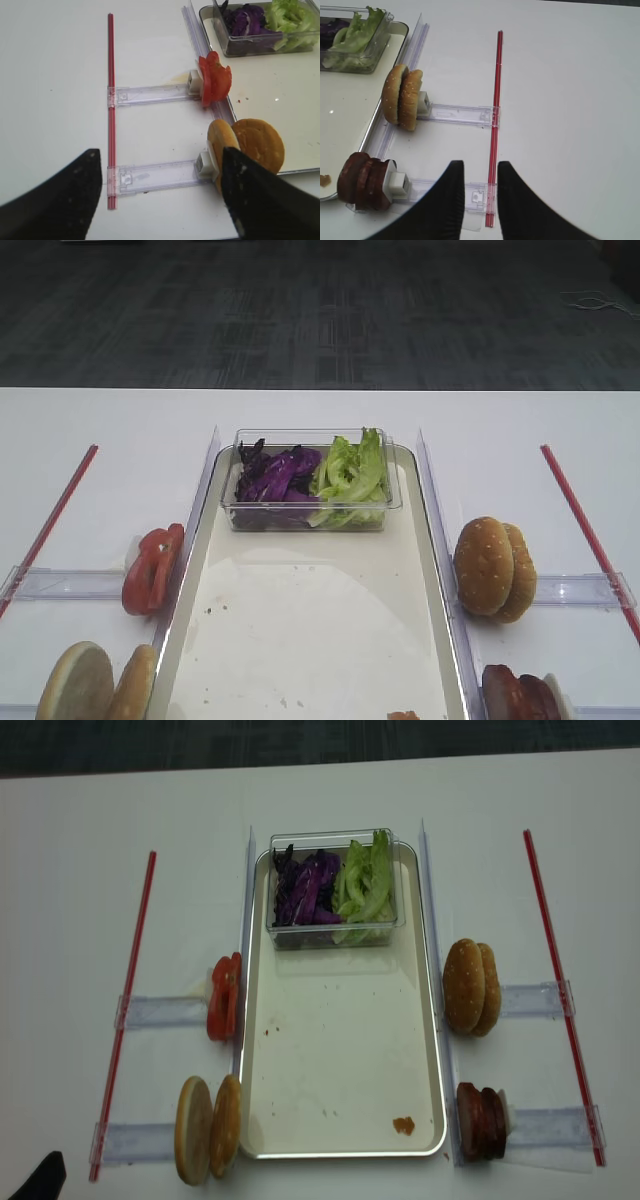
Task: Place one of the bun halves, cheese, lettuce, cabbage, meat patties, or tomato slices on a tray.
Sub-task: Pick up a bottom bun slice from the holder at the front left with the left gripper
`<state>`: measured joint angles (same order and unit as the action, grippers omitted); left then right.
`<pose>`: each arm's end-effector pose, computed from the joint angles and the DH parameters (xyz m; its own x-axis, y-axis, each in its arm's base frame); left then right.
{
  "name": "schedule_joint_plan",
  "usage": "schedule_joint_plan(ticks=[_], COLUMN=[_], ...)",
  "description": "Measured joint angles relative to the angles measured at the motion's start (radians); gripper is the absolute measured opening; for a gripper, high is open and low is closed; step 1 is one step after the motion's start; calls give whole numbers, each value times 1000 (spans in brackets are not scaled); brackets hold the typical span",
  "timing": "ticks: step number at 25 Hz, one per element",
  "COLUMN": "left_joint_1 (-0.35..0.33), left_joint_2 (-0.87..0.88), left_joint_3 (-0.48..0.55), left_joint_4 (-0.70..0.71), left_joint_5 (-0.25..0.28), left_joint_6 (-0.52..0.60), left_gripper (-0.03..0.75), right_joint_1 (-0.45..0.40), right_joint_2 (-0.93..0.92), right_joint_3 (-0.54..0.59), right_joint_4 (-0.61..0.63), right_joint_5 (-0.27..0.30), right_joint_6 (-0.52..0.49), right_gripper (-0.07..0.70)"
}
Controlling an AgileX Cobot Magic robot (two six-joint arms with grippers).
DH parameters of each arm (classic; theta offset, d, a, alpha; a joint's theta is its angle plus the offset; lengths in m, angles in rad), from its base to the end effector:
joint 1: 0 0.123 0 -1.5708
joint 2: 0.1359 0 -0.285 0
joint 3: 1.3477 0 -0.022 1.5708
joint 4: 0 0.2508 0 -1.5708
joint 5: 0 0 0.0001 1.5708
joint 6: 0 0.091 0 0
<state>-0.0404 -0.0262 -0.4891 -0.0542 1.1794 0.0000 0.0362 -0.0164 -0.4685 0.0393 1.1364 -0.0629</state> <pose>-0.0131 -0.0040 0.2648 -0.5461 0.0014 -0.8377 0.0710 0.9965 -0.0446 -0.0073 0.0030 0.2626 -0.5306 -0.0656 -0.8451 -0.0910 0.9957 -0.0201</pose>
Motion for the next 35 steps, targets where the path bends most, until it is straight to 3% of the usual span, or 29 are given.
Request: schedule_joint_plan(ticks=[8, 16, 26, 35], left_joint_1=[0, 0, 0, 0], left_joint_2=[0, 75, 225, 446], left_joint_3=[0, -39, -63, -165], left_joint_4=[-1, -1, -61, -78], left_joint_5=[12, 90, 92, 90], left_joint_6=[14, 23, 23, 0], left_gripper=[470, 449, 430, 406], right_joint_1=[0, 0, 0, 0], right_joint_2=[0, 0, 0, 0], right_joint_3=[0, 0, 0, 0], right_joint_4=[0, 0, 0, 0], right_joint_5=[0, 0, 0, 0], right_joint_6=[0, 0, 2, 2], right_gripper=[201, 201, 201, 201])
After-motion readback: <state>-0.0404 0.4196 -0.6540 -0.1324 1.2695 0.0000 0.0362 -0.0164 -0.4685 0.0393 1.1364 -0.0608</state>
